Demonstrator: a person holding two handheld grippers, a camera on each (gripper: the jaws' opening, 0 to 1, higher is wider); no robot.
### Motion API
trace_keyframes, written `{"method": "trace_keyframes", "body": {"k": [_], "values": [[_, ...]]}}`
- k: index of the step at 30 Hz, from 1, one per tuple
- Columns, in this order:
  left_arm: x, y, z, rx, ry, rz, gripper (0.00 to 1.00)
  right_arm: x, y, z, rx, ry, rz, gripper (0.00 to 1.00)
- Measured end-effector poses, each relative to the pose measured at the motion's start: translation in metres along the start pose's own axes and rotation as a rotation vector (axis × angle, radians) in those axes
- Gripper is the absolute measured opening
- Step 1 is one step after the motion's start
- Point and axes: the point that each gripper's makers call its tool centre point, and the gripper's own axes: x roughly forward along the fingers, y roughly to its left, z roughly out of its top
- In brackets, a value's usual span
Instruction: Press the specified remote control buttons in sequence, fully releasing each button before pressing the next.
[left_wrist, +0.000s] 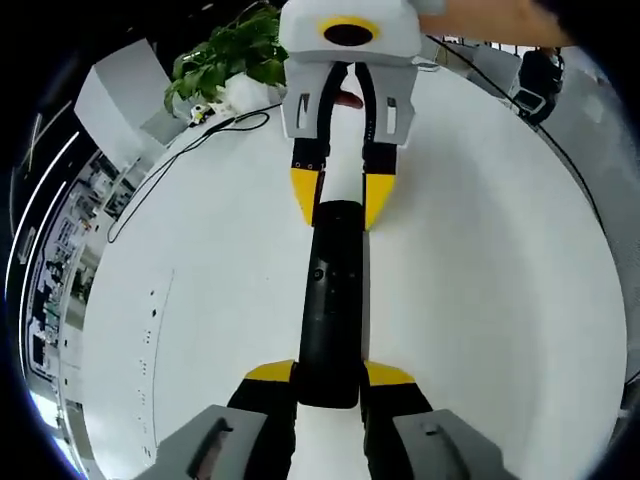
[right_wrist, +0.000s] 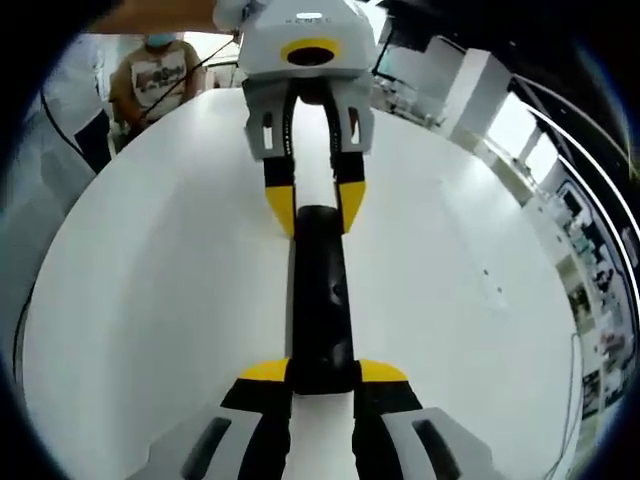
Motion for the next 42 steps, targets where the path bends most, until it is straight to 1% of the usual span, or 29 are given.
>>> {"method": "trace_keyframes", "body": {"k": [2, 10, 14, 25, 26, 30, 32, 36, 38, 40, 42], "values": [[0.0, 0.0, 0.0, -0.005, 0.001, -0.01, 0.23, 0.001, -0.002, 0.0, 0.008, 0.001, 0.012, 0.2], [0.001, 0.0, 0.0, -0.029, -0.004, -0.035, 0.24, -0.001, 0.004, 0.002, 0.007, 0.002, 0.04, 0.2], [0.001, -0.001, 0.001, -0.041, -0.009, -0.053, 0.24, -0.001, 0.004, 0.001, 0.008, -0.001, 0.052, 0.21], [0.003, -0.002, 0.0, -0.074, -0.012, -0.099, 0.24, -0.001, 0.007, 0.003, -0.016, -0.014, 0.076, 0.21], [0.003, -0.002, 0.0, -0.074, -0.012, -0.099, 0.24, -0.002, 0.011, 0.006, -0.025, -0.017, 0.076, 0.21], [0.002, -0.002, 0.0, -0.075, -0.016, -0.096, 0.25, -0.001, 0.01, 0.006, -0.063, -0.029, 0.073, 0.21], [0.002, -0.001, 0.0, -0.073, -0.021, -0.085, 0.26, -0.002, 0.01, 0.006, -0.081, -0.034, 0.071, 0.21], [0.002, -0.001, 0.0, -0.074, -0.024, -0.077, 0.28, -0.001, 0.006, 0.005, -0.1, -0.037, 0.067, 0.21], [0.002, -0.001, 0.0, -0.069, -0.026, -0.074, 0.29, -0.001, 0.005, 0.005, -0.094, -0.041, 0.063, 0.21], [0.001, 0.0, 0.0, -0.072, -0.03, -0.067, 0.29, -0.001, 0.004, 0.004, -0.065, -0.05, 0.06, 0.21], [0.001, -0.001, 0.0, -0.081, -0.036, -0.063, 0.3, -0.002, 0.002, 0.003, -0.038, -0.06, 0.05, 0.24]]}}
